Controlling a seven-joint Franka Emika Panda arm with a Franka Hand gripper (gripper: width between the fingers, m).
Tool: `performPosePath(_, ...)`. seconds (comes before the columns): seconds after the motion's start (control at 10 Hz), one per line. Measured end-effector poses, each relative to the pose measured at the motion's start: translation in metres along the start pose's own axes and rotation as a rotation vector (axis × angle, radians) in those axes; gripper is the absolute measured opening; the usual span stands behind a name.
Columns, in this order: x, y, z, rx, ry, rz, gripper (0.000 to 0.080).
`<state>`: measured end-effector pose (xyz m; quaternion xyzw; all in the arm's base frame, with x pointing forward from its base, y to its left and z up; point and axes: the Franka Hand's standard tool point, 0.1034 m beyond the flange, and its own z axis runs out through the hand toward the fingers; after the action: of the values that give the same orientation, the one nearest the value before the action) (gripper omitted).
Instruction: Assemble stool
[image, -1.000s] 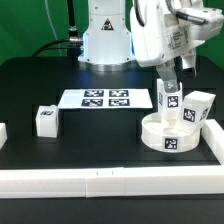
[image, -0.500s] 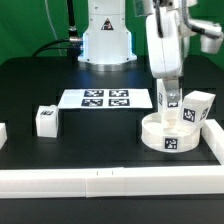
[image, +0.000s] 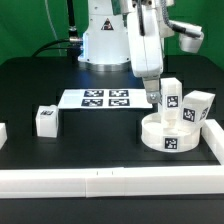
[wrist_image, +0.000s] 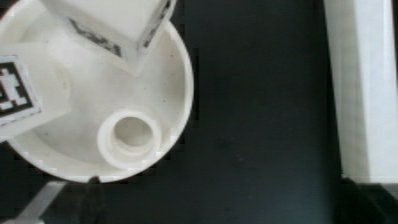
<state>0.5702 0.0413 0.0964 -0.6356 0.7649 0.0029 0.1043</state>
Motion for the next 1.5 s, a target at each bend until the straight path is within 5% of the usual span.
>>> performPosePath(0.9,0.013,-0.01,-0.002,-0.006,-0.004,-0.352,0.0648)
performPosePath(1.2,0.021,-0.013,0.015,-0.07,0.063,-0.766,0.0648)
performPosePath(1.5,0.025,-0.018,0.016,-0.088,0.062,-1.053,0.0648)
